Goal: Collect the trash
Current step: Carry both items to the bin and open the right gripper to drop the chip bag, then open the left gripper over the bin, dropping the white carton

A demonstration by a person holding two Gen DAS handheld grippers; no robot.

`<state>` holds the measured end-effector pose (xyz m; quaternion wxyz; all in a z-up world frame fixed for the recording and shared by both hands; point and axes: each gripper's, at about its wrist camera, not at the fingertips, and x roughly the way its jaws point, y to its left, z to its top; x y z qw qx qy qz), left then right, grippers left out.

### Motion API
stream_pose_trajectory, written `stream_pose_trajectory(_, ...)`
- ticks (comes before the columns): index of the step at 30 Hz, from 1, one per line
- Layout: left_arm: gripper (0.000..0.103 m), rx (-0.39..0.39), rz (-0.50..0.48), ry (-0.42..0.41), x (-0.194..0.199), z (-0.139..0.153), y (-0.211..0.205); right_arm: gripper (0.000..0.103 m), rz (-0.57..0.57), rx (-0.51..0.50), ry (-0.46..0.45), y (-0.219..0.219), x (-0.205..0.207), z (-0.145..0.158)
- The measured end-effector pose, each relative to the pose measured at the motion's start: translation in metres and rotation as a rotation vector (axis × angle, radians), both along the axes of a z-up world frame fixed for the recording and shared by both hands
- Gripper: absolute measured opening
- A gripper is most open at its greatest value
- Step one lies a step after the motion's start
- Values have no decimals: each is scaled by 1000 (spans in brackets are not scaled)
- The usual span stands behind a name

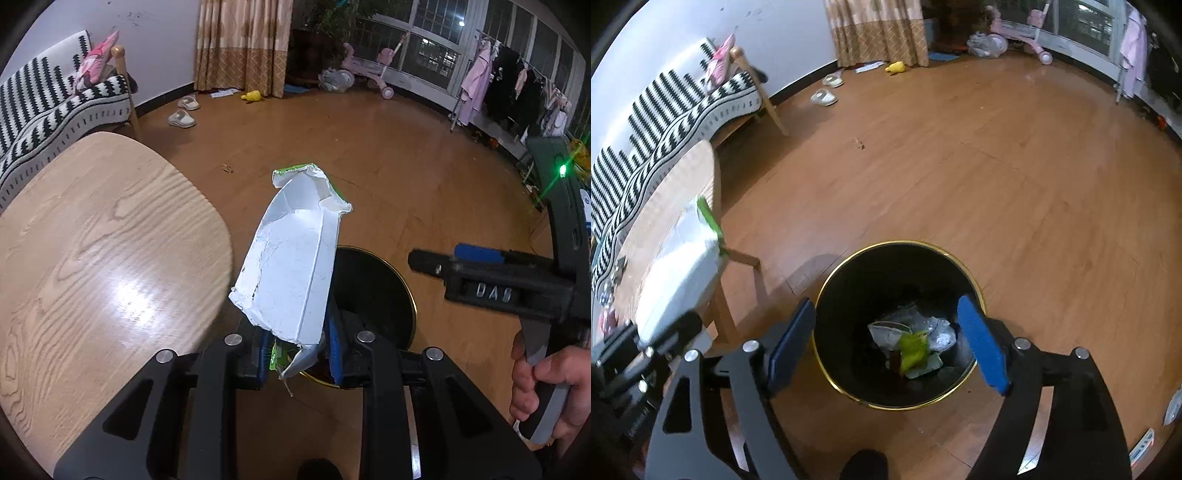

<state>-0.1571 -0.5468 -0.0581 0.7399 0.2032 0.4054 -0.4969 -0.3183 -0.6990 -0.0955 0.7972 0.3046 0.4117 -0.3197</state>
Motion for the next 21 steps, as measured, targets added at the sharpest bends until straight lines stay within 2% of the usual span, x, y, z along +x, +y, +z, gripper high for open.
stream_pose_trajectory(4, 24, 22, -72, 83, -7, -15, -11, 82, -56, 10, -33, -9, -15, 4)
stream_pose_trajectory(11, 26, 68, -121, 122, -19, -39, -31, 82, -92, 26, -44, -19, -30, 2)
stream_pose_trajectory(13, 32, 56, -128, 131, -20, -41, -36, 82, -101, 18, -47, -18, -33, 3)
stream_pose_trajectory(15, 50, 39, -132, 140, -21, -43, -39, 82, -107, 21, -53, -19, -36, 4)
stream_pose_trajectory(17, 61, 25, -128, 143, -21, -43, -40, 82, -116, 22, -53, -19, -39, 4)
stream_pose_trajectory(21, 70, 18, -122, 146, -19, -42, -40, 82, -118, 26, -53, -19, -39, 4)
